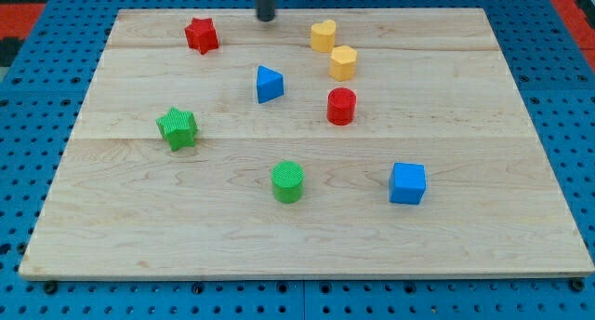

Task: Move the red star into the blue triangle

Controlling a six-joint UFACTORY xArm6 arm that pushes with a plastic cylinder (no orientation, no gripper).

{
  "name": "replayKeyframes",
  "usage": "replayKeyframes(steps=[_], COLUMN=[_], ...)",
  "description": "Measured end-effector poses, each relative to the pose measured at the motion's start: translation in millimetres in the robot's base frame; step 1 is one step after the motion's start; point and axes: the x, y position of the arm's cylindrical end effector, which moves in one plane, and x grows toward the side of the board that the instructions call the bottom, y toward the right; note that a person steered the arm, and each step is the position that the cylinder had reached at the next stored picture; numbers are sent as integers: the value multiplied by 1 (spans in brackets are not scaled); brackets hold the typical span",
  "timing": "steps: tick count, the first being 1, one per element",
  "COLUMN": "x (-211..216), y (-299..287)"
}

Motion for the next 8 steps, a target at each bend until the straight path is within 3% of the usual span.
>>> replayKeyframes(steps=[1,2,3,5,6,8], x=[-16,50,72,78,113,213], y=[-86,-62,75,17,-20,-7])
